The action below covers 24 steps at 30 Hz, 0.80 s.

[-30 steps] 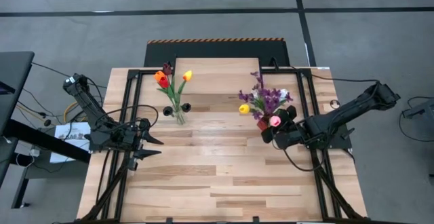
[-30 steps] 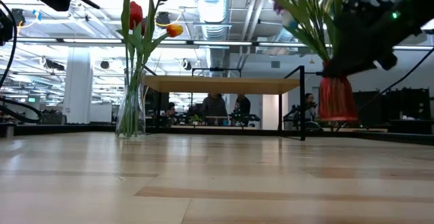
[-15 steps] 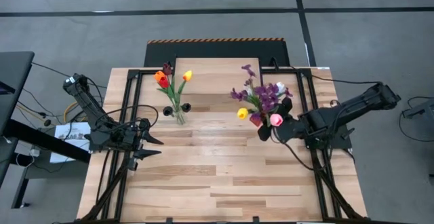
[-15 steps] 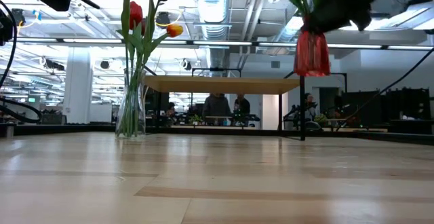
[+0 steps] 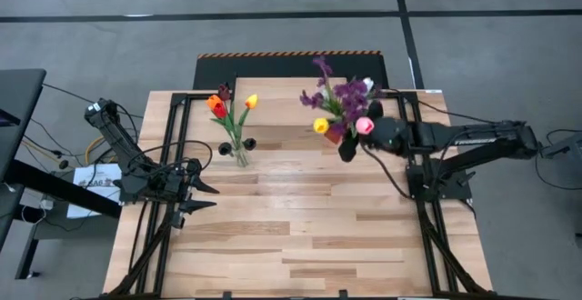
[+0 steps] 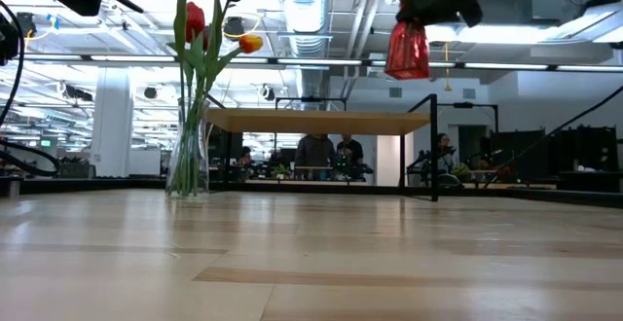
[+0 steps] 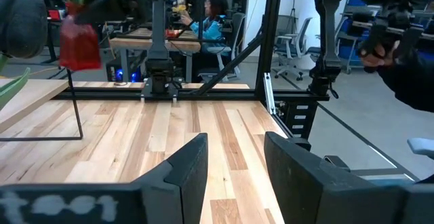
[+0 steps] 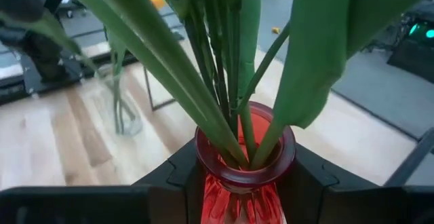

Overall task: Pick and place flowers into a vace then onto a shelf
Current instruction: Put the red vase with flower on the shelf

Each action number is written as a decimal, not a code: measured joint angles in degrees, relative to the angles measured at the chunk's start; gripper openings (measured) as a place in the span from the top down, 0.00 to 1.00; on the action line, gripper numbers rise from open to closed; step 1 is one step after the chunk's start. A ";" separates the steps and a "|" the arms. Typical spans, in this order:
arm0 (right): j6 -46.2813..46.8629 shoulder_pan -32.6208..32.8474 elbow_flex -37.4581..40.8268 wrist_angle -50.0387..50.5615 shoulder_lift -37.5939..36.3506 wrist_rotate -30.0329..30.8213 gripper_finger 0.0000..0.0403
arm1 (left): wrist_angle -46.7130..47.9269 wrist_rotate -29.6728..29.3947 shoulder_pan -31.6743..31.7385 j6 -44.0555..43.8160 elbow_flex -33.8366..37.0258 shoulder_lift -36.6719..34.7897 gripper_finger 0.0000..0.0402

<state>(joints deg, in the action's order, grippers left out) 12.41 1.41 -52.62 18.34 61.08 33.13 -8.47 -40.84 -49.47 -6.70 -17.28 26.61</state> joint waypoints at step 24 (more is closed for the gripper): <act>-10.14 -29.77 -9.97 -5.85 17.75 -21.35 0.67 | 0.00 -0.04 0.02 0.00 0.00 0.03 0.66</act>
<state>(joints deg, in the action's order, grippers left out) 2.26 -28.37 -62.59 12.49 78.83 11.78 -8.47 -40.88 -49.45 -6.70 -17.28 26.63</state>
